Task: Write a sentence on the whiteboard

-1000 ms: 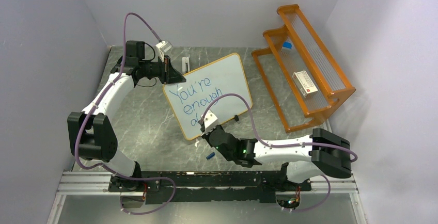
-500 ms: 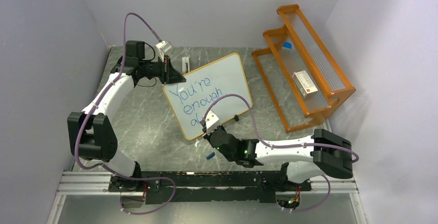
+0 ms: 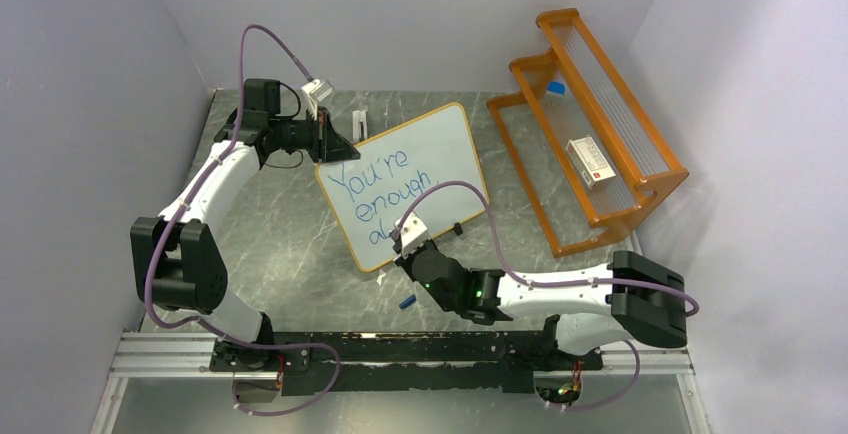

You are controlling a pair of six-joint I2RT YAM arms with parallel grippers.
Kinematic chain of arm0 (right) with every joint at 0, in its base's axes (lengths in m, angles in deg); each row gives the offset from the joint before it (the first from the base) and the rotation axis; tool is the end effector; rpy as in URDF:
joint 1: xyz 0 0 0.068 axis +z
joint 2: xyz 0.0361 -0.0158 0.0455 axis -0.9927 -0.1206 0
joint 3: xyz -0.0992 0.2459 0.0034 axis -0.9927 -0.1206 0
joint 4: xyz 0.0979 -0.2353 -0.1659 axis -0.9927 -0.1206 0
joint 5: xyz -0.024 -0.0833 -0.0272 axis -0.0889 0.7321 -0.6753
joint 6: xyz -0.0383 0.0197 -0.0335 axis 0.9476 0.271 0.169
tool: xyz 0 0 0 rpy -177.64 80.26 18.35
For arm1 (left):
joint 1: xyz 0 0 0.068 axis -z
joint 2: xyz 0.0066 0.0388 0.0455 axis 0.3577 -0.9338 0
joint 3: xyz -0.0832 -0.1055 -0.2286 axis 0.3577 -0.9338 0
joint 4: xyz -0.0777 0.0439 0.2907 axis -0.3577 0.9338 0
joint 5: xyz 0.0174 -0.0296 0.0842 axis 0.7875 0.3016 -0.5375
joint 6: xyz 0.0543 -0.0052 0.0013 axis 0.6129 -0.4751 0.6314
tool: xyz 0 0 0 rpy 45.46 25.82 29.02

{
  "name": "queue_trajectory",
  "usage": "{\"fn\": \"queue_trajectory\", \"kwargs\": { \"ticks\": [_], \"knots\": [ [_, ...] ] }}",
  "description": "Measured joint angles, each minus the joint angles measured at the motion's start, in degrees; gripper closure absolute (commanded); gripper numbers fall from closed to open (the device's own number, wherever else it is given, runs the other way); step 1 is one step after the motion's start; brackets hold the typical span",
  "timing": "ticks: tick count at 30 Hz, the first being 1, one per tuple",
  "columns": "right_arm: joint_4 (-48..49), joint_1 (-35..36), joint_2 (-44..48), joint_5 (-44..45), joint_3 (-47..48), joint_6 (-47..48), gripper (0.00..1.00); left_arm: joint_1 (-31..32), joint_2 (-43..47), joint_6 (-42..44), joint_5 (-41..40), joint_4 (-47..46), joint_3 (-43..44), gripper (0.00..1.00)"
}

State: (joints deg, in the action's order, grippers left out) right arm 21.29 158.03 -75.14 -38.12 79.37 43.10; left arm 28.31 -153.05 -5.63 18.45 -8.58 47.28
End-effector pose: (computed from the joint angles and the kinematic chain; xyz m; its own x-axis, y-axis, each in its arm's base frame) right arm 0.1024 0.2932 0.1761 -0.1313 -0.3181 -0.9389 -0.5976 0.7811 -0.1810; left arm 0.3783 -0.0807 0.2863 -0.5804 0.1107 -0.8067 0.7678 0.4043 -0.4970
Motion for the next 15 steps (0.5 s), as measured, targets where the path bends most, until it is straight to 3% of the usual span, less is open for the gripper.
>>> {"fn": "queue_trajectory", "kwargs": {
  "ticks": [15],
  "knots": [
    [1.62, -0.20, -2.10, 0.87, 0.22, 0.72, 1.00, 0.00, -0.04, 0.00, -0.02, -0.02, 0.00, 0.95]
  ]
}}
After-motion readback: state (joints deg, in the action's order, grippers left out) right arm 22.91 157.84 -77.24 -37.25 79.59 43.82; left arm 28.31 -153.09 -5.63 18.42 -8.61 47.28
